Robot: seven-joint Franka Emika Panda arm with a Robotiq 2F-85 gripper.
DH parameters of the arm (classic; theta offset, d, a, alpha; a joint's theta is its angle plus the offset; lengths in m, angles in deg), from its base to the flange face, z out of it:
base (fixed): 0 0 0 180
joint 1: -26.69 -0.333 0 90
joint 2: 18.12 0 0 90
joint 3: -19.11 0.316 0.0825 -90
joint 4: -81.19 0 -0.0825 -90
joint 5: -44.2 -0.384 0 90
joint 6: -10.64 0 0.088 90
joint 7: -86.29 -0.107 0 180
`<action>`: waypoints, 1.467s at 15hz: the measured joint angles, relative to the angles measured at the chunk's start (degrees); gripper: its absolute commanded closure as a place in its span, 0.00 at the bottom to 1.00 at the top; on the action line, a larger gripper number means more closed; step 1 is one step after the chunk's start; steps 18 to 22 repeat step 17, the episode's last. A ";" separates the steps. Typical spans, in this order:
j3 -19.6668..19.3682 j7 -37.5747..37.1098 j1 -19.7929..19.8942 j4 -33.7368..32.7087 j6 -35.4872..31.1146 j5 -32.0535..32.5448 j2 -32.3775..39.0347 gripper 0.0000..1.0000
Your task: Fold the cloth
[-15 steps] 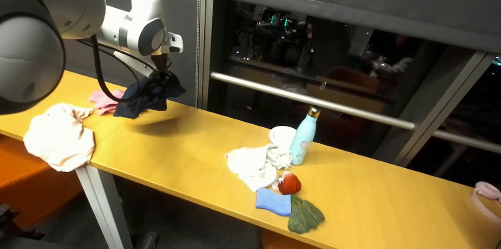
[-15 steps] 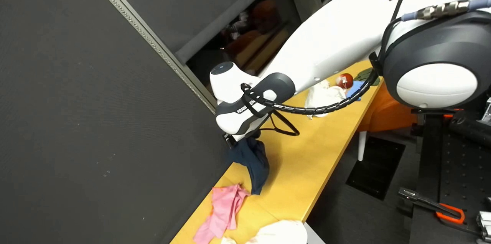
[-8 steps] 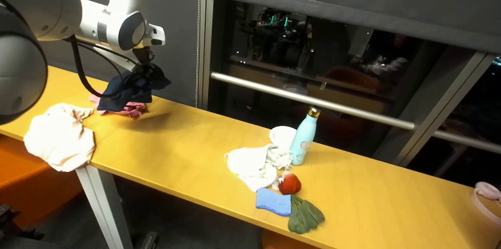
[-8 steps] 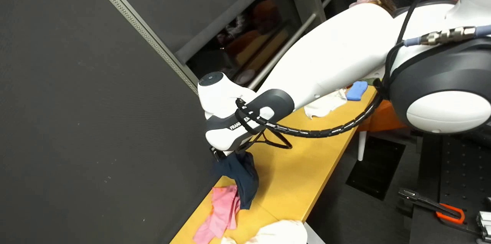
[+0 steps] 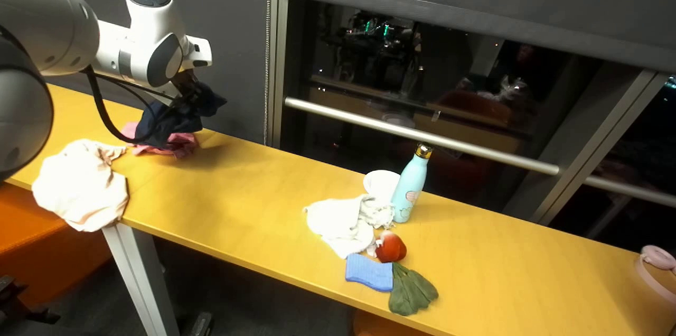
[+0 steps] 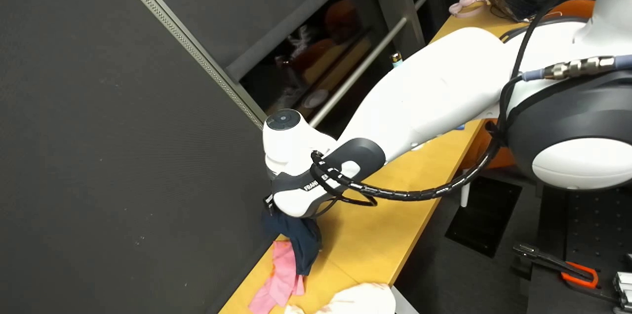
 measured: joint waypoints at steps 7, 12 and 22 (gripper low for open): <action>8.44 5.76 0.03 2.71 -1.27 -4.81 -0.02 0.58; 9.02 6.55 0.06 5.30 -1.20 -5.35 -0.02 0.29; 9.01 6.55 0.10 5.76 -1.20 -5.36 -0.05 0.00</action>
